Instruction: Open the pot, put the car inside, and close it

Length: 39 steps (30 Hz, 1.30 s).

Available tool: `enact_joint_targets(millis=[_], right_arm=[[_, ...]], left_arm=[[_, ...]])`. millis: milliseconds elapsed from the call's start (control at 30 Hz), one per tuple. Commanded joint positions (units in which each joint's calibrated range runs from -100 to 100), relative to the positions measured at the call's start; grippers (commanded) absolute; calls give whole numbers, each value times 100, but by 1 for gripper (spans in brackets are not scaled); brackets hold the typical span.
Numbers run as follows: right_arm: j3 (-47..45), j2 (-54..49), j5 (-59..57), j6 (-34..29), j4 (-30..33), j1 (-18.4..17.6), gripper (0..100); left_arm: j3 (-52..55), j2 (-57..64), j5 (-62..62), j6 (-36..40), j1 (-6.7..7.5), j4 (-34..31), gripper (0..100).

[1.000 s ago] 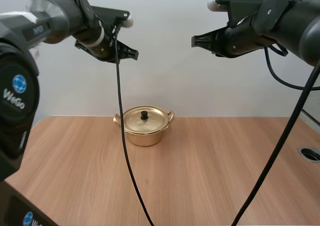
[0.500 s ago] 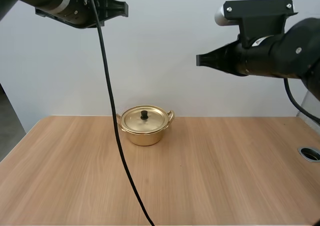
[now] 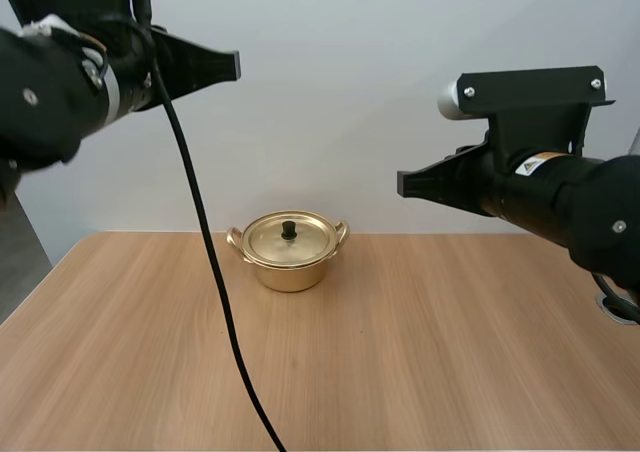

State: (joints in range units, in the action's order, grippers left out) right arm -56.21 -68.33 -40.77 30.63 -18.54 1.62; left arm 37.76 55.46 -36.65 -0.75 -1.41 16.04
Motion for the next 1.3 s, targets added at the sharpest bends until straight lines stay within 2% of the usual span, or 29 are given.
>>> enact_joint_targets(millis=[0, 67, 267, 667, 833, 867, 967, 1067, 1200, 1267], right_arm=[[-859, -455, 433, -5, 78, 1, 0], [-1302, -629, 857, -5, 234, 1, 0], [-2194, -1086, 2392, 576, 524, 1, 0], [-3044, -1570, 2600, 658, 626, 1, 0], [-3496, -2141, 1991, 437, 689, 1, 0], [-3567, -2368, 1661, 387, 700, 1, 0], [-3778, -2976, 1601, 49, 685, 1, 0], [-3866, -3167, 1119, -181, 698, 1, 0], [-3933, -3167, 532, -593, 755, 1, 0], [-3955, -3167, 343, -690, 836, 1, 0]], left_arm=[[4603, 888, 5287, 33, 1, -764, 0], [5142, 1185, 5211, 33, 1, -1099, 0], [6100, 2028, 5014, 33, 1, -1099, 0], [6224, 4024, 5011, 33, 1, -1439, 0], [6224, 4454, 4088, 33, 9, -1517, 0], [6224, 4454, 4088, 33, 9, -1517, 0], [6224, 4454, 3953, 33, 9, -1517, 0], [6224, 4454, 3712, 33, 16, -1499, 0], [6224, 4454, 2277, 33, 75, -1460, 0], [6224, 4454, 1103, 33, 109, -1438, 0]])
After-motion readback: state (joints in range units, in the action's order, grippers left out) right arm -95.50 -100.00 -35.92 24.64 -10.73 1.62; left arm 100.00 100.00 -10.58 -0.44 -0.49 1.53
